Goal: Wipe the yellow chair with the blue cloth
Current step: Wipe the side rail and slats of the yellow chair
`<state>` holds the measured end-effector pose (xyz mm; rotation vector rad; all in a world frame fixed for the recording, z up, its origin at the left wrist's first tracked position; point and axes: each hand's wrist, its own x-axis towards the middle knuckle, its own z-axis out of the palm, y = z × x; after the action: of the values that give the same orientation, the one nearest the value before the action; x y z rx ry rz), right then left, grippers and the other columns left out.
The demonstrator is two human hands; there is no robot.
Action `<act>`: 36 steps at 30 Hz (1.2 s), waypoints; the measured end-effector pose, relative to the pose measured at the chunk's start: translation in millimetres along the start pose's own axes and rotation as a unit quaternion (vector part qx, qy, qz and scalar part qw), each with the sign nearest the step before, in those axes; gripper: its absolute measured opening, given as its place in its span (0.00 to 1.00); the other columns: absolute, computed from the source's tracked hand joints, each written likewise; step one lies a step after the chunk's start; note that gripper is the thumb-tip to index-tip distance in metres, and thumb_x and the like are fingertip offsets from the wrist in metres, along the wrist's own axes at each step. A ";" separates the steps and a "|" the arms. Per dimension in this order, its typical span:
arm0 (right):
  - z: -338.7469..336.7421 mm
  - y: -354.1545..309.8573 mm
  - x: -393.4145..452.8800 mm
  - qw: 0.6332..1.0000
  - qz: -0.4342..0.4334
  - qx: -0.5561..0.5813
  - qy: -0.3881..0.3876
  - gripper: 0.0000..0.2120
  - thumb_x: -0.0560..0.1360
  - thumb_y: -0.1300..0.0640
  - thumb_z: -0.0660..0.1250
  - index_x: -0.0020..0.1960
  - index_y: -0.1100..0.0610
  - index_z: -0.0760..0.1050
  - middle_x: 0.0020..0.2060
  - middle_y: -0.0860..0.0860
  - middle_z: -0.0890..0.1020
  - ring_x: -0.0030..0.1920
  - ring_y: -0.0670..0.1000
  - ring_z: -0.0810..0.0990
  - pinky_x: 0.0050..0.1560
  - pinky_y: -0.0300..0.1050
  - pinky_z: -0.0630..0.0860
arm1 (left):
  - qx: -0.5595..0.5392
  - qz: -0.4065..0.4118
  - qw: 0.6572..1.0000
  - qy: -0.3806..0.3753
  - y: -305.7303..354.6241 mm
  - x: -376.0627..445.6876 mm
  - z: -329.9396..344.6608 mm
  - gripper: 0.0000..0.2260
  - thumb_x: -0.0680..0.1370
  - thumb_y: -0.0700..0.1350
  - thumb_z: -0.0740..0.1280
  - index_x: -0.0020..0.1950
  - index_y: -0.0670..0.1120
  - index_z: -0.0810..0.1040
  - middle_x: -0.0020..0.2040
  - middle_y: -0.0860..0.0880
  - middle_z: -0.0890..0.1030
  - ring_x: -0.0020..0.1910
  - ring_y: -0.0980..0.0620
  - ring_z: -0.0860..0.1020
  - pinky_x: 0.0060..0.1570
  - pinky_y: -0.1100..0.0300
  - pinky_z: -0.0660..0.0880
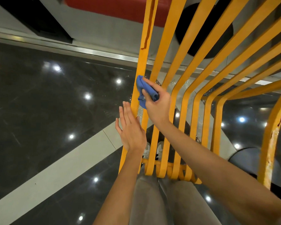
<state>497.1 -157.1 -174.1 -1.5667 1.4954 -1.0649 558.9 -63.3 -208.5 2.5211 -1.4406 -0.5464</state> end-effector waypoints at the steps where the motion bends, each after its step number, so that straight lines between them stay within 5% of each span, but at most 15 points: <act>1: -1.3 -1.2 8.0 0.998 -0.049 -0.023 -0.025 0.19 0.72 0.71 0.70 0.62 0.64 0.78 0.60 0.57 0.81 0.59 0.52 0.79 0.59 0.42 0.75 | -0.002 -0.001 1.000 0.001 0.4 0.2 0.3 0.25 0.83 0.49 0.49 0.80 0.45 0.50 0.80 0.50 0.56 0.79 0.52 0.51 0.75 0.47 0.57; 5: -0.6 -10.4 79.4 0.945 -0.239 -0.211 -0.074 0.24 0.67 0.65 0.77 0.63 0.61 0.79 0.60 0.54 0.81 0.53 0.58 0.77 0.53 0.44 0.76 | -0.010 0.001 1.000 -0.005 1.5 0.9 0.3 0.26 0.84 0.48 0.52 0.80 0.46 0.49 0.80 0.51 0.56 0.79 0.52 0.51 0.76 0.48 0.55; 13: -14.1 16.8 26.7 0.891 -0.298 -0.262 -0.221 0.25 0.64 0.65 0.78 0.61 0.61 0.80 0.58 0.55 0.82 0.51 0.54 0.69 0.43 0.52 0.81 | -0.034 0.007 0.999 -0.005 0.6 -0.3 -1.0 0.25 0.84 0.50 0.49 0.80 0.47 0.49 0.80 0.50 0.54 0.80 0.51 0.48 0.76 0.47 0.50; 16: -13.7 6.2 77.9 0.895 -0.329 -0.268 -0.142 0.21 0.68 0.65 0.75 0.61 0.60 0.80 0.58 0.55 0.82 0.50 0.54 0.70 0.48 0.47 0.76 | -0.025 0.007 1.000 -0.007 -1.5 0.9 -2.5 0.26 0.83 0.51 0.46 0.80 0.47 0.47 0.81 0.50 0.50 0.80 0.50 0.46 0.76 0.47 0.49; 19: -7.8 6.6 83.0 0.917 -0.296 -0.248 -0.099 0.18 0.71 0.65 0.73 0.61 0.60 0.80 0.59 0.54 0.81 0.49 0.59 0.75 0.52 0.40 0.71 | -0.017 0.007 1.000 -0.013 -3.2 0.9 -2.0 0.26 0.83 0.52 0.46 0.80 0.47 0.47 0.81 0.49 0.50 0.80 0.49 0.46 0.77 0.44 0.51; 22: -5.9 19.8 26.2 0.937 -0.234 -0.206 -0.159 0.22 0.68 0.68 0.75 0.62 0.59 0.80 0.61 0.55 0.80 0.49 0.58 0.72 0.54 0.34 0.64 | 0.011 -0.003 1.000 -0.010 -6.3 -5.4 -4.4 0.26 0.84 0.51 0.49 0.80 0.45 0.50 0.81 0.45 0.48 0.80 0.47 0.45 0.76 0.40 0.52; 26: -20.6 24.3 -7.0 0.903 -0.264 -0.212 -0.264 0.25 0.66 0.70 0.76 0.61 0.59 0.80 0.61 0.54 0.80 0.49 0.54 0.68 0.51 0.39 0.69 | 0.085 -0.054 0.995 -0.020 -16.7 -34.4 -9.3 0.28 0.83 0.53 0.50 0.80 0.44 0.50 0.80 0.40 0.44 0.79 0.43 0.42 0.75 0.37 0.49; 31: -20.5 9.5 71.4 0.904 -0.285 -0.267 -0.176 0.23 0.70 0.68 0.73 0.64 0.59 0.77 0.63 0.55 0.78 0.50 0.56 0.70 0.53 0.35 0.63 | 0.073 -0.067 0.995 -0.029 -38.9 -71.4 -4.3 0.28 0.82 0.54 0.46 0.81 0.44 0.48 0.80 0.40 0.45 0.79 0.40 0.42 0.73 0.33 0.54; 36: -10.7 12.0 -18.7 0.900 -0.251 -0.276 -0.226 0.32 0.66 0.73 0.71 0.68 0.57 0.74 0.68 0.53 0.75 0.54 0.58 0.67 0.52 0.47 0.74 | 0.064 -0.041 0.997 -0.034 -48.1 -78.8 -1.5 0.27 0.82 0.54 0.43 0.81 0.47 0.46 0.80 0.41 0.46 0.79 0.39 0.44 0.74 0.35 0.55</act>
<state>482.6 -138.9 -182.4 -2.4931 1.1361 -0.4621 561.2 28.9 -205.9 2.6966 -1.4423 -0.5753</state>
